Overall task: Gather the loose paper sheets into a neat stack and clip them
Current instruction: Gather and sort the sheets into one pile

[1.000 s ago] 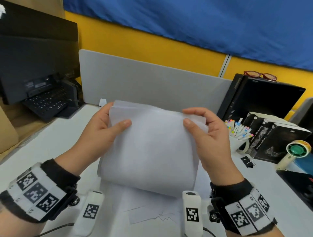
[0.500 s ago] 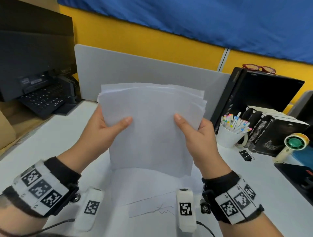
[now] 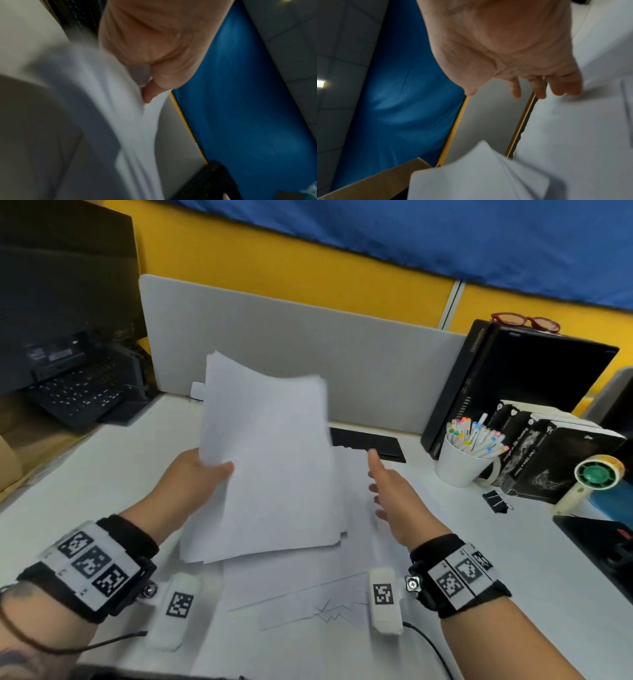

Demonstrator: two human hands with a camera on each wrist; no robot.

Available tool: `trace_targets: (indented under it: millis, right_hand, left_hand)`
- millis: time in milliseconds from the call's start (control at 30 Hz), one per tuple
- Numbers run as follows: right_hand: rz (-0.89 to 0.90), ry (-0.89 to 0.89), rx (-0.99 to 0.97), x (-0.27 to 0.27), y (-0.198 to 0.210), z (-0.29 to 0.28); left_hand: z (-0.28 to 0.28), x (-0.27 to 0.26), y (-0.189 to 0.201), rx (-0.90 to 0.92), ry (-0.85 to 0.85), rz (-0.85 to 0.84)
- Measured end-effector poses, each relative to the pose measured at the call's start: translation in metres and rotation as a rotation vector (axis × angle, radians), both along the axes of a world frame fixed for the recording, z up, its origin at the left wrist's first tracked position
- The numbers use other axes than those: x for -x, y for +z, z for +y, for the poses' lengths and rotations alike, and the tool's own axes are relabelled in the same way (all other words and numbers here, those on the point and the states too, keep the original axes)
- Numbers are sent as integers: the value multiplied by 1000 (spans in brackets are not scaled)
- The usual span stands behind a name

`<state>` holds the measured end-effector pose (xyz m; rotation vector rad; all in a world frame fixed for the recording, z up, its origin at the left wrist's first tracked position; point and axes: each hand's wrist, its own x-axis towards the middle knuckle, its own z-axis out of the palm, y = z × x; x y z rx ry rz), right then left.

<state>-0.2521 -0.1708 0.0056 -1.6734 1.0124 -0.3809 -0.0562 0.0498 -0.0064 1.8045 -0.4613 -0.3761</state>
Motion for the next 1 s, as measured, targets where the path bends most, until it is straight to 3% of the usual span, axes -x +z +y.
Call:
trace_targets:
  millis: [67, 167, 333, 500, 700, 833, 1000]
  right_hand:
    - [83, -109, -79, 4, -5, -13]
    - [42, -160, -207, 10, -7, -19]
    - [20, -56, -373, 9, -13, -15]
    - [-46, 104, -467, 3, -24, 2]
    - [-33, 126, -248, -6, -44, 10]
    - [-236, 80, -117, -5, -39, 1]
    - [-517, 85, -217, 0, -24, -4]
  left_hand:
    - [6, -12, -7, -156, 22, 17]
    - [12, -25, -21, -364, 29, 9]
    - [8, -31, -38, -416, 32, 117]
    - [4, -29, -48, -340, -32, 264]
    - [7, -27, -45, -186, -75, 393]
    - [2, -22, -35, 15, -84, 409]
    - [2, -16, -24, 179, -109, 450]
